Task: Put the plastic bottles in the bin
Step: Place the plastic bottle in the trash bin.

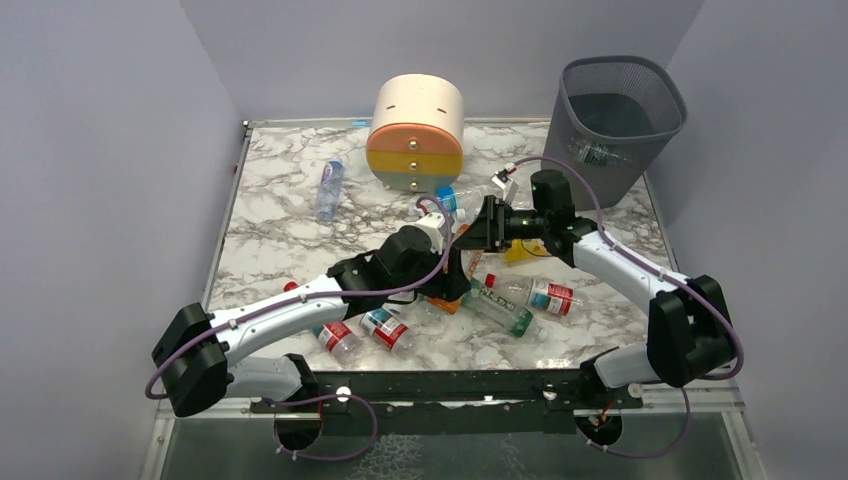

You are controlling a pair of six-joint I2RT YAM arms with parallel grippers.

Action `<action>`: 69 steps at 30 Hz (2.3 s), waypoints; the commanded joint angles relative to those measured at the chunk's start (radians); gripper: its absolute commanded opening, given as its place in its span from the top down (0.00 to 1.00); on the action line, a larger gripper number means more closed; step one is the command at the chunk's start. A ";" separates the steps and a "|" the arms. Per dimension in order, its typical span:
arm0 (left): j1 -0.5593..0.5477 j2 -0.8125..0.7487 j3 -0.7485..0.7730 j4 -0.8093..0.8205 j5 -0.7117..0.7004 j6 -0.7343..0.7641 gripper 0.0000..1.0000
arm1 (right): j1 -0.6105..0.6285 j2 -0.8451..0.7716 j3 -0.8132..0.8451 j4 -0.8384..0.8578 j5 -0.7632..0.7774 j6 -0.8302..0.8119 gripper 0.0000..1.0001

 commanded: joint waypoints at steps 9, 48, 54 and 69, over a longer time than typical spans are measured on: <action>-0.008 -0.061 0.045 -0.006 -0.061 -0.005 0.04 | 0.010 -0.045 0.072 -0.130 0.083 -0.101 0.53; -0.008 -0.378 -0.028 -0.089 -0.115 -0.019 0.01 | -0.025 0.102 0.528 -0.500 0.376 -0.319 0.55; -0.008 -0.385 -0.037 -0.088 -0.115 -0.016 0.01 | -0.073 0.101 0.604 -0.540 0.388 -0.340 0.55; -0.009 -0.320 -0.039 -0.045 -0.082 -0.009 0.01 | -0.428 0.166 0.978 -0.579 0.336 -0.314 0.55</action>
